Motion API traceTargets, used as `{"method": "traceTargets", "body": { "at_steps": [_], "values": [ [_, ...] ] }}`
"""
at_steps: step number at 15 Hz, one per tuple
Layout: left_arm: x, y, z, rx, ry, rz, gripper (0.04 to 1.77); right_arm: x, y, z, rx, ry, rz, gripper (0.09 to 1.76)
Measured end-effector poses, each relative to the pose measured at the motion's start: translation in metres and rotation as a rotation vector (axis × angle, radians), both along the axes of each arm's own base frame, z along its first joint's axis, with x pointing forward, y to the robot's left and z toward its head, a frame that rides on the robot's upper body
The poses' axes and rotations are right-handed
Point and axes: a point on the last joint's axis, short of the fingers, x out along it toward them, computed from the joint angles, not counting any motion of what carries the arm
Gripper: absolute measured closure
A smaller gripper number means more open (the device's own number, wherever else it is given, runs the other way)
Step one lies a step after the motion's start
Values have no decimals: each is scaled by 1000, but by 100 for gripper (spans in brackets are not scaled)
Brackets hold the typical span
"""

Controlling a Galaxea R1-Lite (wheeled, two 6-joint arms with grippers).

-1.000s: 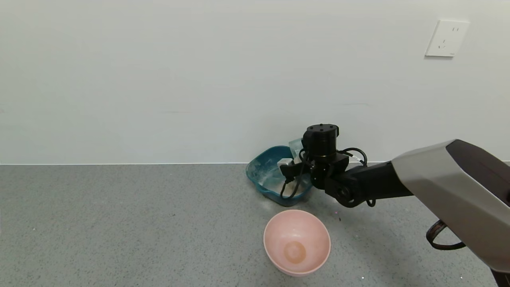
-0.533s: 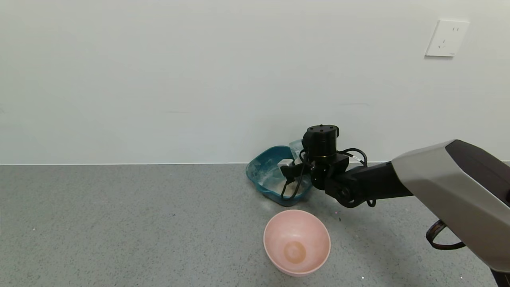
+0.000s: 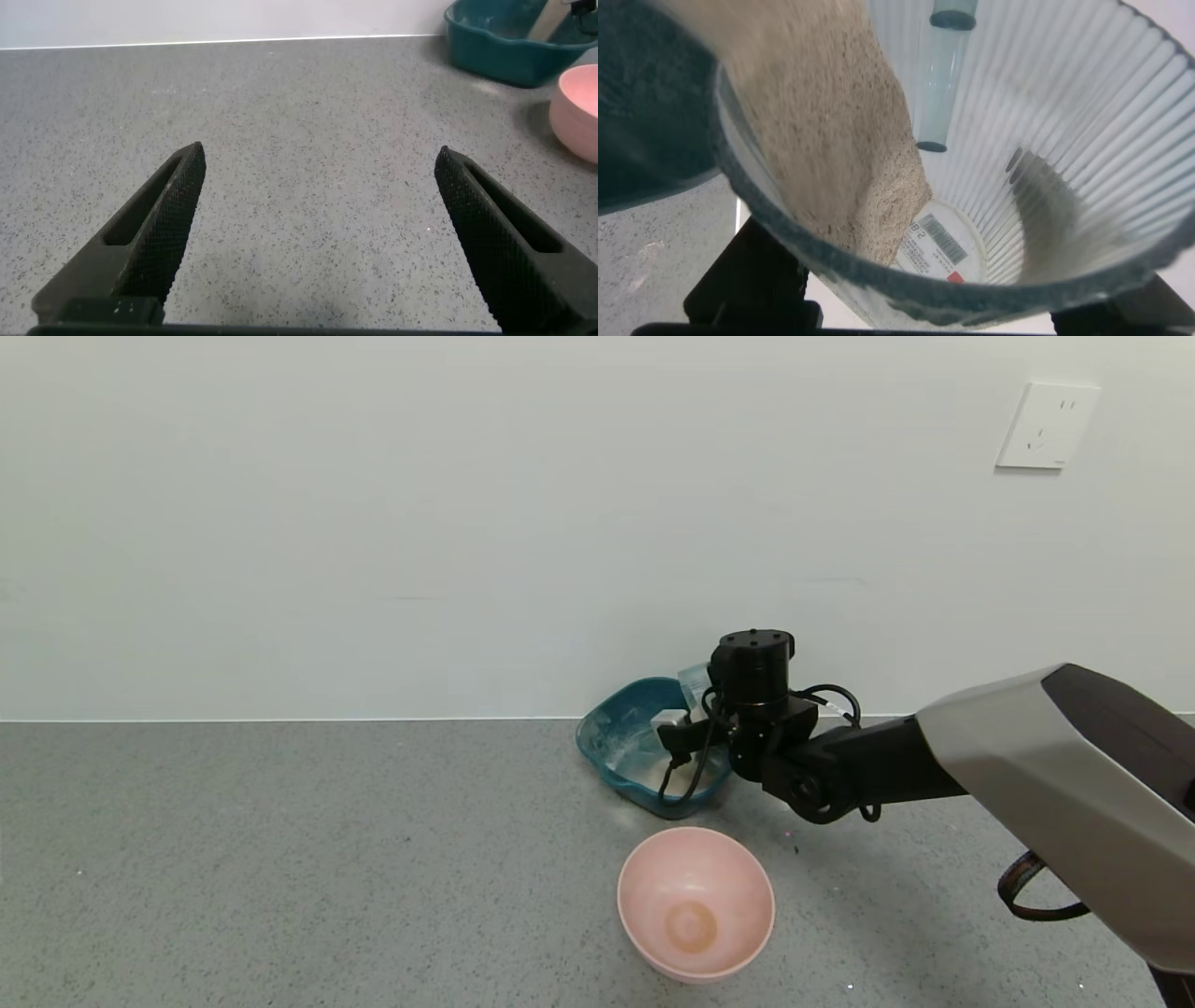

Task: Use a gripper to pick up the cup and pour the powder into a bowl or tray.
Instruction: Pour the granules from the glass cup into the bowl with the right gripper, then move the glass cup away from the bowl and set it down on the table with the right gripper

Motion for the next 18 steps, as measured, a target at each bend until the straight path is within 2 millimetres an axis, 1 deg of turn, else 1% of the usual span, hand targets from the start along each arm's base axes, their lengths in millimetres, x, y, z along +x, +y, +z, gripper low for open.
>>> {"method": "traceTargets", "body": {
  "at_steps": [5,10,13,18],
  "values": [
    [0,0,0,0,0,-1,5,-2,-2,-1,15,2,1,48],
    [0,0,0,0,0,0,5,-8,-6,-4,103,3,-11,48],
    [0,0,0,0,0,0,5,-13,-7,2,188,-6,-20,48],
    [0,0,0,0,0,-1,5,-28,-13,3,351,10,-51,48]
  ]
}}
